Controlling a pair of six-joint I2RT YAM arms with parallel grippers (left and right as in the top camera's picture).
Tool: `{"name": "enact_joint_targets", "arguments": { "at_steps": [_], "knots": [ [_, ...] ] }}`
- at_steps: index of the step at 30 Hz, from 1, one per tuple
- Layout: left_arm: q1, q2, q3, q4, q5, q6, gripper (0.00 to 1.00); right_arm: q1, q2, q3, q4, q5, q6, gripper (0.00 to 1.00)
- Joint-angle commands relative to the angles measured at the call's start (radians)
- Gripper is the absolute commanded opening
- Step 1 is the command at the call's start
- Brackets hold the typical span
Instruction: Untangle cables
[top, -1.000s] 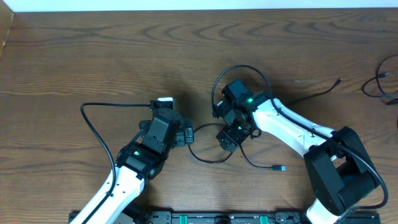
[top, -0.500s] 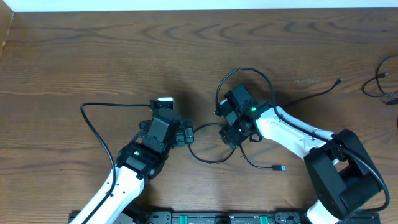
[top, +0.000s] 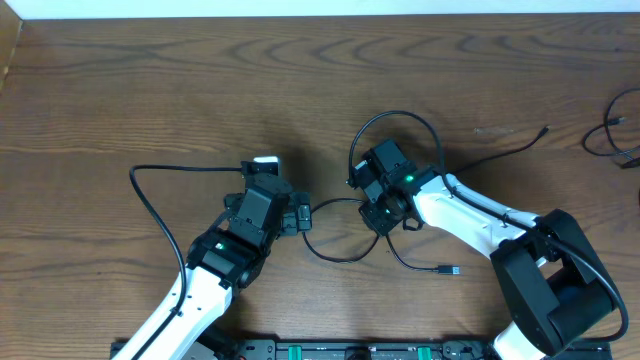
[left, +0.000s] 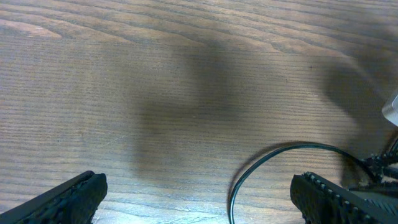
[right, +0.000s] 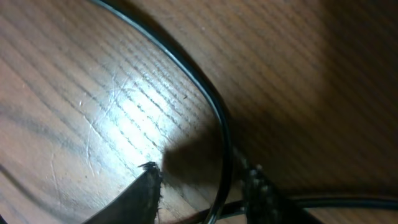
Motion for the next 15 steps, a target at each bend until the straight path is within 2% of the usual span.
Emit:
{"name": "enact_joint_targets", "arguments": {
  "at_steps": [1, 6, 11, 15],
  "knots": [
    [0.005, -0.003, 0.011, -0.003, -0.013, 0.01, 1.0, 0.008, 0.035, -0.052, -0.017, -0.008, 0.012, 0.32],
    [0.005, -0.003, 0.01, -0.003, -0.013, 0.01, 1.0, 0.008, 0.035, -0.063, -0.016, 0.006, 0.012, 0.2],
    [0.005, -0.003, 0.011, -0.003, -0.013, 0.01, 1.0, 0.008, 0.035, -0.074, -0.016, 0.026, 0.017, 0.02],
    [0.005, -0.003, 0.01, -0.003, -0.013, 0.01, 1.0, 0.008, 0.035, -0.074, 0.004, 0.026, 0.075, 0.01]
  ]
}}
